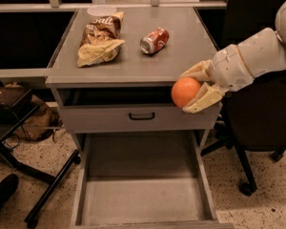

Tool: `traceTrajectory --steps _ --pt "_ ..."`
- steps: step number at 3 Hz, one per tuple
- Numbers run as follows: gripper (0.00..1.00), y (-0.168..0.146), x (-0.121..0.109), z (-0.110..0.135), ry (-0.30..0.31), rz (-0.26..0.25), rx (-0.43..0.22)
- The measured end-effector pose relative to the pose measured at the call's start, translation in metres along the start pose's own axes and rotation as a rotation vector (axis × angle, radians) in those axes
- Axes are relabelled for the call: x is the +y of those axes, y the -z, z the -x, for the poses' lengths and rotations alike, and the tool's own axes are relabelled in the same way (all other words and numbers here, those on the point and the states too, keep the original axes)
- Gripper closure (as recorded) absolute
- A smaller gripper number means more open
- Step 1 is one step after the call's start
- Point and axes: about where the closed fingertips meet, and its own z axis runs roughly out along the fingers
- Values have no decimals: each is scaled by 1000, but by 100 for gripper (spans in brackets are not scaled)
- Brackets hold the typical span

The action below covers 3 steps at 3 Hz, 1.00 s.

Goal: Place orange into middle drawer

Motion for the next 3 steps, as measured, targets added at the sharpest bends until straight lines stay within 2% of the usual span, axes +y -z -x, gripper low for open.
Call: traceTrajectory --steps 1,2,3 --pt "100 0 0 0 0 0 0" --pt "100 -34 12 -21 -39 10 -56" --pt "100 -110 44 -68 -113 39 -111"
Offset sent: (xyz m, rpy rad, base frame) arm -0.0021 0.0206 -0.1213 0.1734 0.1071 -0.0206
